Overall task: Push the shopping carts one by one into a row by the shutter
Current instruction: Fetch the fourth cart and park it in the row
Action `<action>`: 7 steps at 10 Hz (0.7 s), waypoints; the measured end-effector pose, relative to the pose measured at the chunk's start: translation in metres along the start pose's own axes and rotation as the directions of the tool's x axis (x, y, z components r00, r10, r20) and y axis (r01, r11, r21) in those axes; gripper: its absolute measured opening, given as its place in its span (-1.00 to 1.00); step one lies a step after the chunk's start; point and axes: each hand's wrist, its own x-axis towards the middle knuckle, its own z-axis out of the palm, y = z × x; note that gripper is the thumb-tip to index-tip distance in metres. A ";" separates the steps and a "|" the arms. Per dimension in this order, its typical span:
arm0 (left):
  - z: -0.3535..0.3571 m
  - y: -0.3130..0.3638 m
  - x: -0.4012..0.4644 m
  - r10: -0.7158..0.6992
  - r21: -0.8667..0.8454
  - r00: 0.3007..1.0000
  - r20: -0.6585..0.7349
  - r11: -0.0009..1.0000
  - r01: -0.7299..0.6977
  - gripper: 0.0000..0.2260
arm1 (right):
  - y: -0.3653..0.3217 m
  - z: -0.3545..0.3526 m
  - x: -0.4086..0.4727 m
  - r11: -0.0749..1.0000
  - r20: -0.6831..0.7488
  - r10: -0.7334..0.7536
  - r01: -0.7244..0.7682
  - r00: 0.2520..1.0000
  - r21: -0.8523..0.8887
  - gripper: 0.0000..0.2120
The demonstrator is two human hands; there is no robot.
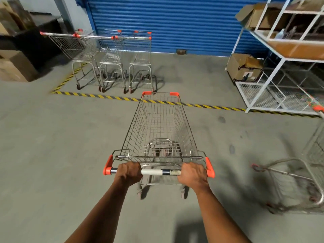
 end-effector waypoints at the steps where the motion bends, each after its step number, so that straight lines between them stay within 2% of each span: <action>1: 0.019 -0.024 0.041 0.107 0.113 0.989 -0.107 0.989 -0.094 -0.86 | -0.005 -0.015 0.045 1.000 -0.021 -0.003 0.003 1.000 -0.020 -0.86; 2: 0.041 -0.056 0.082 0.111 0.022 0.993 -0.048 0.994 -0.110 -0.90 | -0.017 -0.027 0.094 1.000 -0.035 0.013 -0.014 0.999 -0.019 -0.90; 3: 0.049 -0.086 0.138 0.152 0.037 0.984 -0.095 0.988 -0.149 -0.90 | -0.031 -0.041 0.146 1.000 -0.056 0.029 -0.029 0.998 -0.005 -0.88; 4: 0.046 -0.114 0.200 0.120 -0.078 0.992 0.042 0.990 -0.117 -0.80 | -0.042 -0.054 0.202 0.998 -0.080 0.055 -0.055 0.995 -0.004 -0.85; 5: 0.063 -0.143 0.252 0.054 -0.169 0.992 0.110 0.985 -0.035 -0.65 | -0.050 -0.064 0.258 0.999 -0.102 0.039 -0.040 0.994 -0.008 -0.75; 6: 0.083 -0.160 0.316 0.022 -0.158 0.992 0.120 0.987 -0.003 -0.72 | -0.050 -0.077 0.312 0.999 -0.138 0.034 -0.034 0.990 0.004 -0.52; 7: 0.094 -0.178 0.360 0.031 -0.093 0.993 0.112 0.995 -0.020 -0.81 | -0.051 -0.090 0.362 0.998 -0.155 0.056 -0.053 0.986 0.019 -0.40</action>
